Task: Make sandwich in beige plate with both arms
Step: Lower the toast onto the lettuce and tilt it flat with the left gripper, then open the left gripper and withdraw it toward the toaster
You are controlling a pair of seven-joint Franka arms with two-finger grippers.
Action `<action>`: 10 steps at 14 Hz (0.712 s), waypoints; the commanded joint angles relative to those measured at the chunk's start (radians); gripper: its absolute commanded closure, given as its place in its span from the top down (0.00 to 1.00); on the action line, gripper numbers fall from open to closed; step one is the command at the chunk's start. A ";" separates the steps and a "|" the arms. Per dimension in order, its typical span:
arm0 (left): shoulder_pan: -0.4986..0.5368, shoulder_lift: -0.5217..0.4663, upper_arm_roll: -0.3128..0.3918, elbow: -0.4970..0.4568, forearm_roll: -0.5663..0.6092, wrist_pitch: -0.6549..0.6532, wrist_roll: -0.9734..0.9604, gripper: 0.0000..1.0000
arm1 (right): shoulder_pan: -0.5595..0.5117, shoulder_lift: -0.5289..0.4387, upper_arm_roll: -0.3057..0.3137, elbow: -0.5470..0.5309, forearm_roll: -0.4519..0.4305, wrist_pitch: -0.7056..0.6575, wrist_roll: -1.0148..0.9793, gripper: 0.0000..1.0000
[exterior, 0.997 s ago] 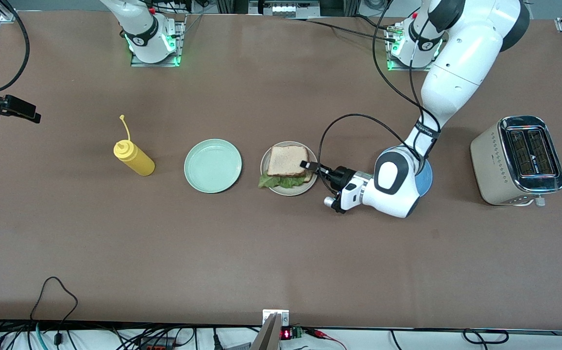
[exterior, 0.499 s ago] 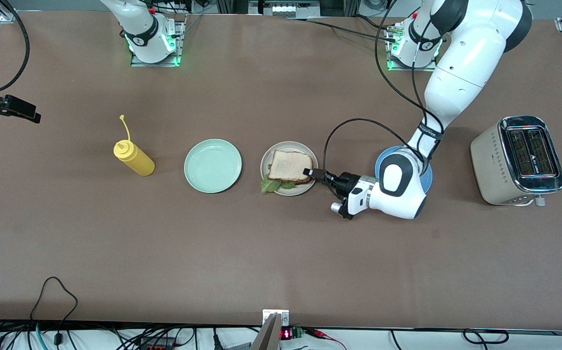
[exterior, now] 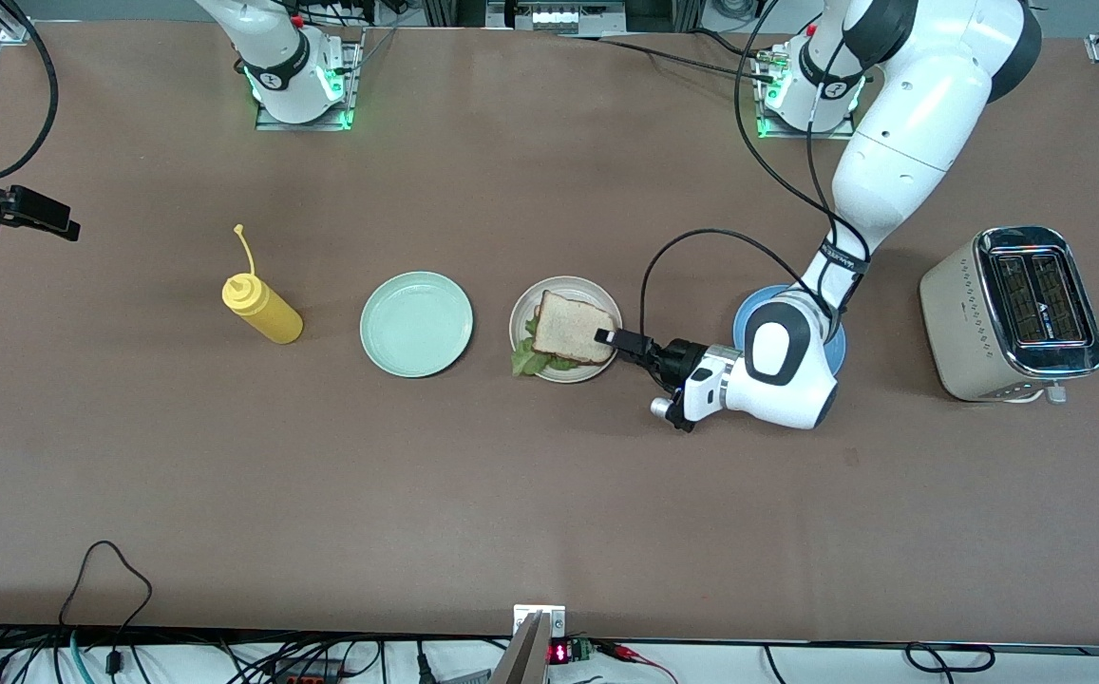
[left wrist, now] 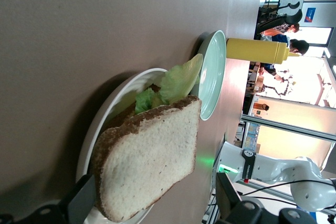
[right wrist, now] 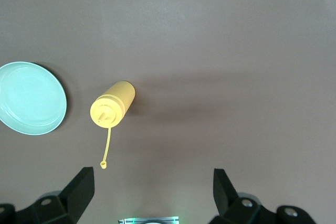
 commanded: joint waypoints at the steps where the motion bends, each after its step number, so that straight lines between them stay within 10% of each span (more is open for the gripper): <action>1: 0.013 -0.032 -0.004 -0.035 -0.016 0.000 0.048 1.00 | -0.003 0.001 0.001 0.012 0.014 -0.007 -0.010 1.00; 10: 0.029 -0.348 0.092 -0.187 0.255 0.000 0.033 1.00 | -0.002 0.001 0.001 0.012 0.014 -0.011 -0.010 1.00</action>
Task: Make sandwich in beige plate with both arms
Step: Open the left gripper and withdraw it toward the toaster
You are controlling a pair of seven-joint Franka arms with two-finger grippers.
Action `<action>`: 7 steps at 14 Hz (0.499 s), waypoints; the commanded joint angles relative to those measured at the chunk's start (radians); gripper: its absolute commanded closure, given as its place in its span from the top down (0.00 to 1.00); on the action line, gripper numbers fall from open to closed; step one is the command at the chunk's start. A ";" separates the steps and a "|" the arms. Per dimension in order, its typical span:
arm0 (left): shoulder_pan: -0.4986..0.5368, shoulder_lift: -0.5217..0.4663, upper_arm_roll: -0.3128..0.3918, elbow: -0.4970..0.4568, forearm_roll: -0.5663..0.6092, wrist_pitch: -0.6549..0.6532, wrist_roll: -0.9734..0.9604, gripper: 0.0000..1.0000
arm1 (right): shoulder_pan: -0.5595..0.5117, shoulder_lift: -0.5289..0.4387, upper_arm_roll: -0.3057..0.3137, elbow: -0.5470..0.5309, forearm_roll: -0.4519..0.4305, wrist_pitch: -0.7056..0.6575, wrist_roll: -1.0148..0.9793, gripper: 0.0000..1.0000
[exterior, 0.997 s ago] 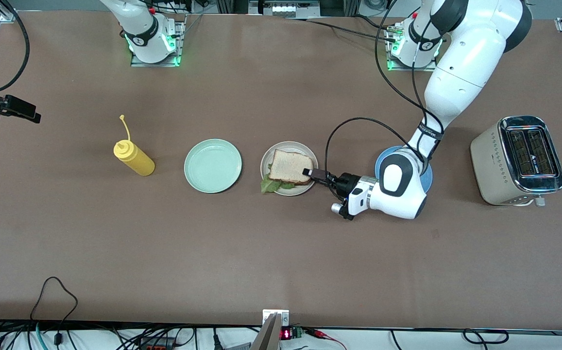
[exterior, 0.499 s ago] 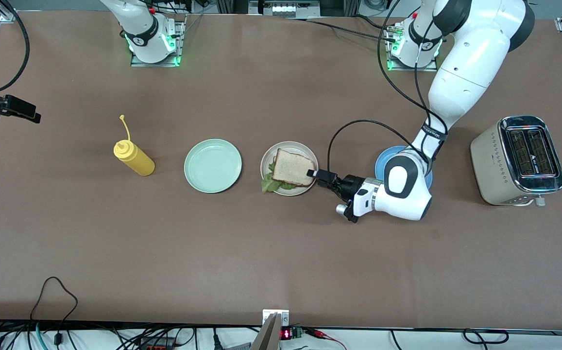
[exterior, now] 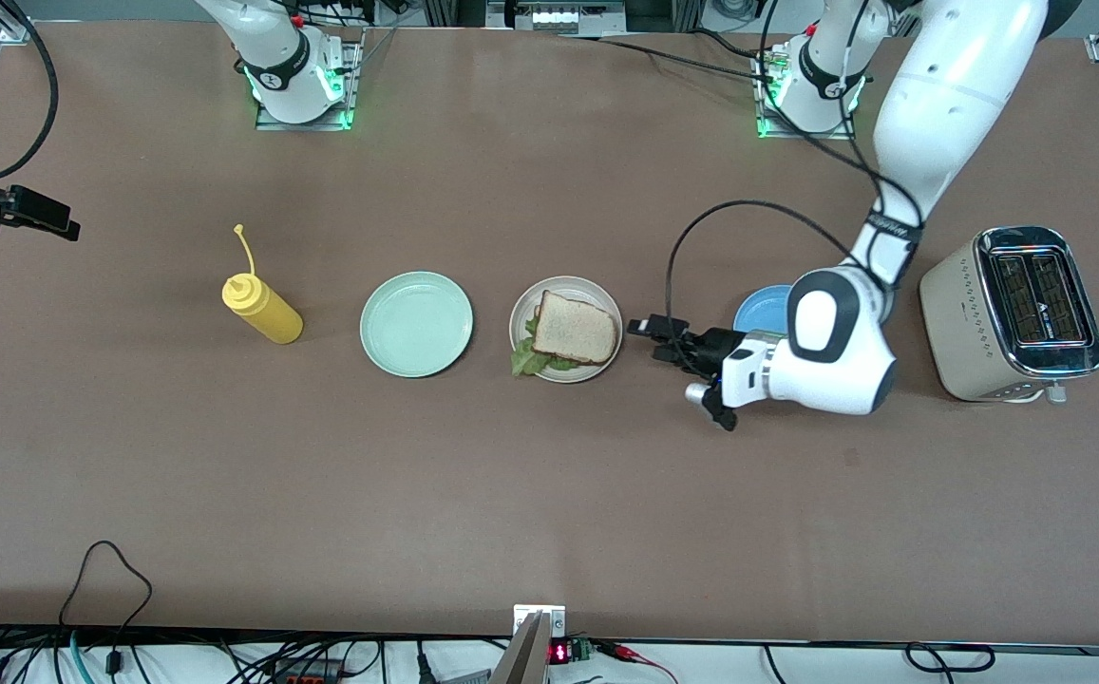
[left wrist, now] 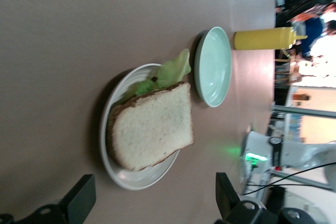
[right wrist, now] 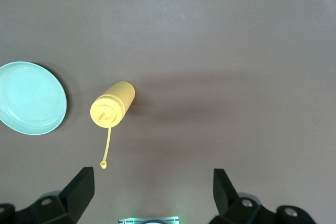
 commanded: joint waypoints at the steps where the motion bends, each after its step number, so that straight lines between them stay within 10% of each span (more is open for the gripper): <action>1: 0.007 -0.123 0.049 -0.067 0.132 -0.001 0.019 1.00 | 0.000 0.001 0.001 0.012 0.014 -0.010 -0.010 1.00; 7: 0.033 -0.193 0.189 -0.056 0.255 -0.079 0.028 1.00 | 0.004 0.001 0.002 0.012 0.014 -0.010 -0.008 1.00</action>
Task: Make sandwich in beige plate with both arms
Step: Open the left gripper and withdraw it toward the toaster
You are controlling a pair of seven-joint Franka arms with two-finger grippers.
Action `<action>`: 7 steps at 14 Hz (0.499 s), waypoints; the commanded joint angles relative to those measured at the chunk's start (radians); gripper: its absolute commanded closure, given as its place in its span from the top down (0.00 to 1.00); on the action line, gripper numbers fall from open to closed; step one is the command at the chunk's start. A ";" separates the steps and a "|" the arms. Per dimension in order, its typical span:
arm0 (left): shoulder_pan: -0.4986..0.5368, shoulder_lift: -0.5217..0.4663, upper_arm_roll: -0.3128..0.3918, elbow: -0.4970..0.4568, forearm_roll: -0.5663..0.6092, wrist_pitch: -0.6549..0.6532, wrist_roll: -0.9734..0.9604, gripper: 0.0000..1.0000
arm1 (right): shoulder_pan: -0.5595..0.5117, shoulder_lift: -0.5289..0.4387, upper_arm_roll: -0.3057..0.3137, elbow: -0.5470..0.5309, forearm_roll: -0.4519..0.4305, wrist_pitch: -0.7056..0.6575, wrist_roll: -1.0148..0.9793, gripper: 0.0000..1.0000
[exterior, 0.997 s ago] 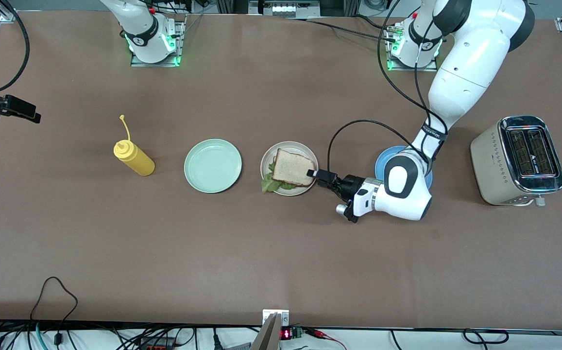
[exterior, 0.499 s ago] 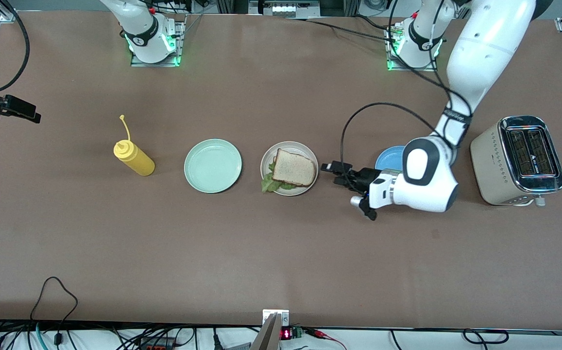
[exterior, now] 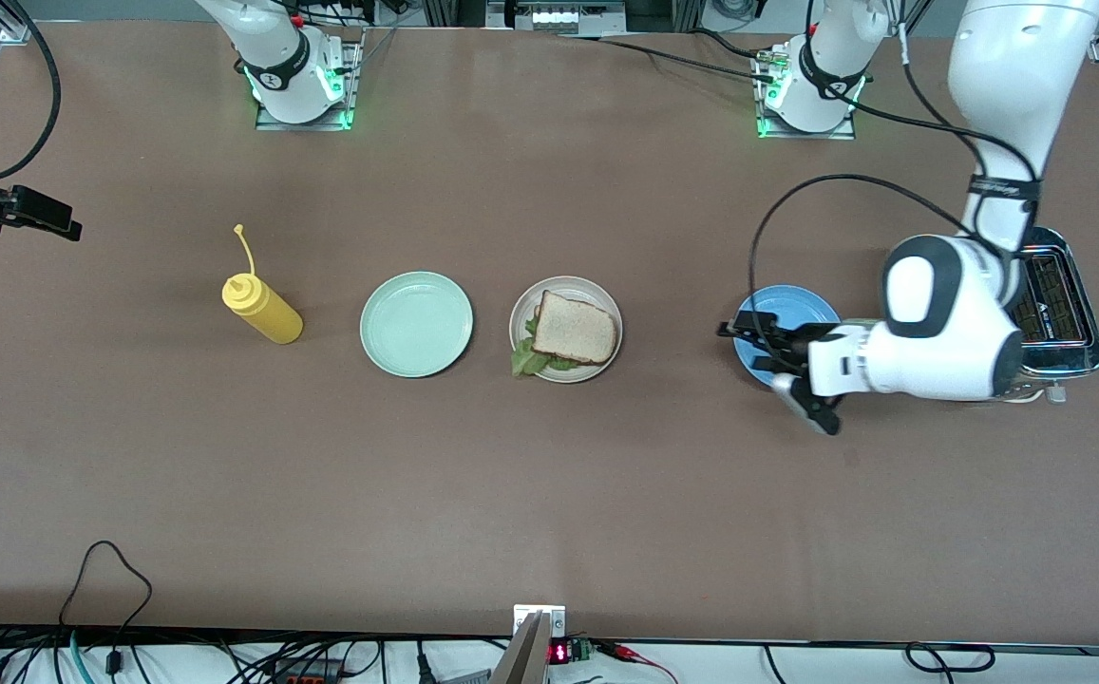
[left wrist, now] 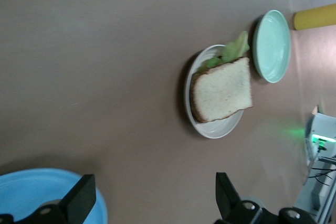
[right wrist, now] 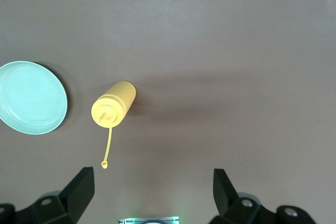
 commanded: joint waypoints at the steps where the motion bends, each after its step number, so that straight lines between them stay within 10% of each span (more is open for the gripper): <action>1: -0.009 -0.054 0.070 -0.027 0.062 -0.010 0.022 1.00 | 0.001 0.001 0.000 0.012 0.014 -0.010 -0.008 1.00; 7: -0.003 -0.114 0.118 -0.019 0.333 -0.012 -0.036 1.00 | 0.001 0.000 0.002 0.012 0.014 -0.012 -0.008 1.00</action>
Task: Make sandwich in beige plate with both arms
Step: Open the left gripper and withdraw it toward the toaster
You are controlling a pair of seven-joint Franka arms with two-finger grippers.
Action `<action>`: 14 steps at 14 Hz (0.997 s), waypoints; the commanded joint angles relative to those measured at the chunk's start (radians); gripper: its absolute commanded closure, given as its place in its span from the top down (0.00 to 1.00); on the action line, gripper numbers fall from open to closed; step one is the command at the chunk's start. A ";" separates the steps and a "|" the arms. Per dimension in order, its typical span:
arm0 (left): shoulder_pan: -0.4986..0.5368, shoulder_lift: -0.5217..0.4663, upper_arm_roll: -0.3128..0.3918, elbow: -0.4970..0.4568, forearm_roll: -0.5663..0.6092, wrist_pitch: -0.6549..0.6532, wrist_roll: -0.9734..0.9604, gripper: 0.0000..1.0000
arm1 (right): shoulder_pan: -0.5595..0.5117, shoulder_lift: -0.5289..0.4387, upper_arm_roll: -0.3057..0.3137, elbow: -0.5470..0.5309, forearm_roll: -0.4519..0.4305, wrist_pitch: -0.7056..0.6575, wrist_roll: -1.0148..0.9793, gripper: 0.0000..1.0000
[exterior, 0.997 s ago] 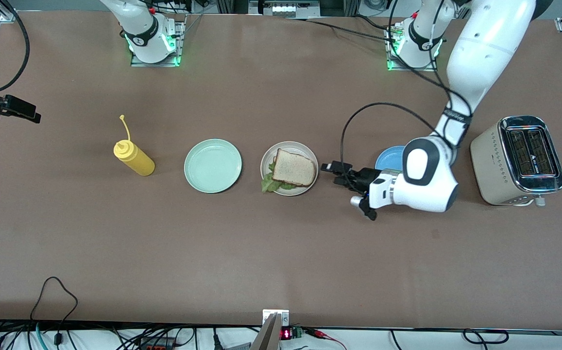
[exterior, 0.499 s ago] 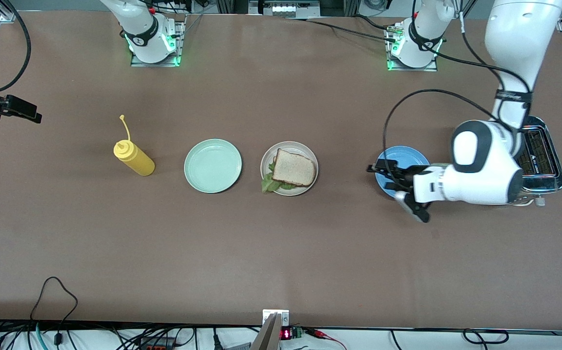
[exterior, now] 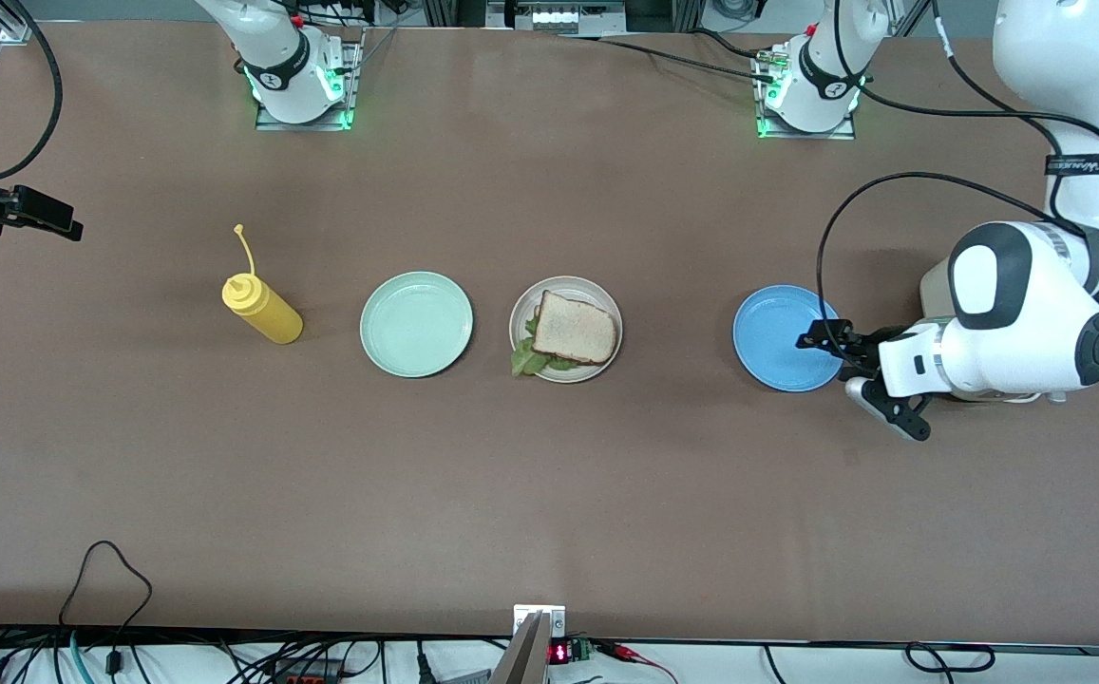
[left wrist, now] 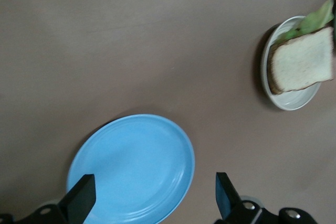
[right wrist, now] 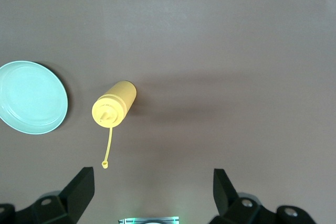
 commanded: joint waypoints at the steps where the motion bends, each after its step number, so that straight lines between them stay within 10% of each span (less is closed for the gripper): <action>1: -0.005 -0.074 0.034 -0.016 0.116 -0.021 -0.056 1.00 | 0.001 0.000 -0.001 0.012 0.014 -0.012 -0.008 1.00; 9: -0.009 -0.135 0.097 0.122 0.374 -0.033 -0.417 1.00 | 0.002 -0.003 0.002 0.012 0.014 -0.020 -0.009 1.00; 14: -0.026 -0.241 0.100 0.139 0.339 -0.065 -0.542 1.00 | 0.004 -0.007 0.005 0.011 0.013 -0.032 -0.011 1.00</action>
